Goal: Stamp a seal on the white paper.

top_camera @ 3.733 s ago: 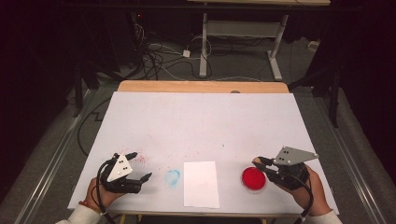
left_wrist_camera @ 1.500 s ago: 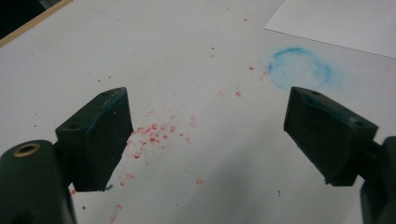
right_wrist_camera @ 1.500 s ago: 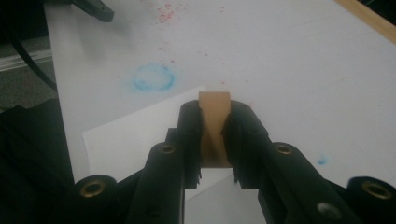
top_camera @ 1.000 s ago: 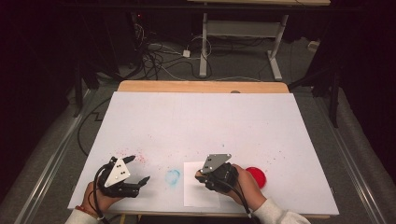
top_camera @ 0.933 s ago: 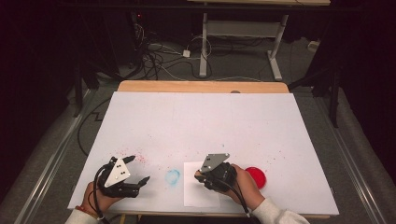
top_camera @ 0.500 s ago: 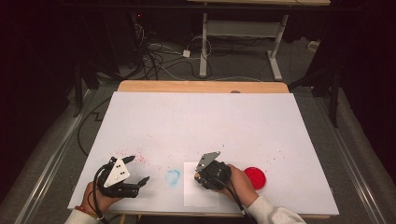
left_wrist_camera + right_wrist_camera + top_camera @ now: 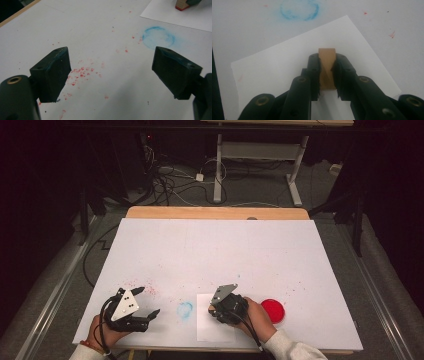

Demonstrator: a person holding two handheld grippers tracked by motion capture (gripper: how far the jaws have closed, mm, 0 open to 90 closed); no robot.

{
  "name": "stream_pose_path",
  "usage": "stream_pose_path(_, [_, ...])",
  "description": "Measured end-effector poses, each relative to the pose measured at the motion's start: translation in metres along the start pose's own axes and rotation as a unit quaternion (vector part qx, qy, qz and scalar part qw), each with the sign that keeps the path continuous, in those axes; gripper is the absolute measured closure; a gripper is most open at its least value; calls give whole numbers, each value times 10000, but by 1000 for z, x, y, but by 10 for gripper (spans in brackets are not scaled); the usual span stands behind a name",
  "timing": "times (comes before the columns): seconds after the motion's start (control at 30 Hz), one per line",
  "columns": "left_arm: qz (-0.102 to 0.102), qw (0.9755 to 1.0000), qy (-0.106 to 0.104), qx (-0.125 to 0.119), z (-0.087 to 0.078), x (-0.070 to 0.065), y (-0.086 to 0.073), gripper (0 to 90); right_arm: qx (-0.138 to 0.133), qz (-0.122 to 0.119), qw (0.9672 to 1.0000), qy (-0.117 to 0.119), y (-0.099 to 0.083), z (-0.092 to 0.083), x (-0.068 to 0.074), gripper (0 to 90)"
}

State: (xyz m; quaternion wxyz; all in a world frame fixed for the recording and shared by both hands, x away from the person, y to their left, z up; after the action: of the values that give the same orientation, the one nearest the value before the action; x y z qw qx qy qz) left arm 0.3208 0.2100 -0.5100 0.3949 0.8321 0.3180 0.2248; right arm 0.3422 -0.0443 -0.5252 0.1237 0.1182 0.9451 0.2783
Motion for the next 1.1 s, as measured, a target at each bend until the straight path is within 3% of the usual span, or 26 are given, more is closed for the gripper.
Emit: stream_pose_path(1.1, [-4, 10000, 11, 6, 0, 1, 0, 145, -37, -49, 10000, -34, -1, 0, 1, 760])
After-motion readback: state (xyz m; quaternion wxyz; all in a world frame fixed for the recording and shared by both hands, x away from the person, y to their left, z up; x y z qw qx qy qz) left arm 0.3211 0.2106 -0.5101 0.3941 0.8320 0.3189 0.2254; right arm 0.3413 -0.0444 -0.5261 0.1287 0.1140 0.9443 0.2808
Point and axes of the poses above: each handheld gripper's, and its own axes: z roughly forward along the jaws, y roughly out of its top, x roughly to its left, the point moved 7 cm from there along z, roughly forward along the jaws, and after that the axes turned 8 degrees about -z, right-handed, at the moved point
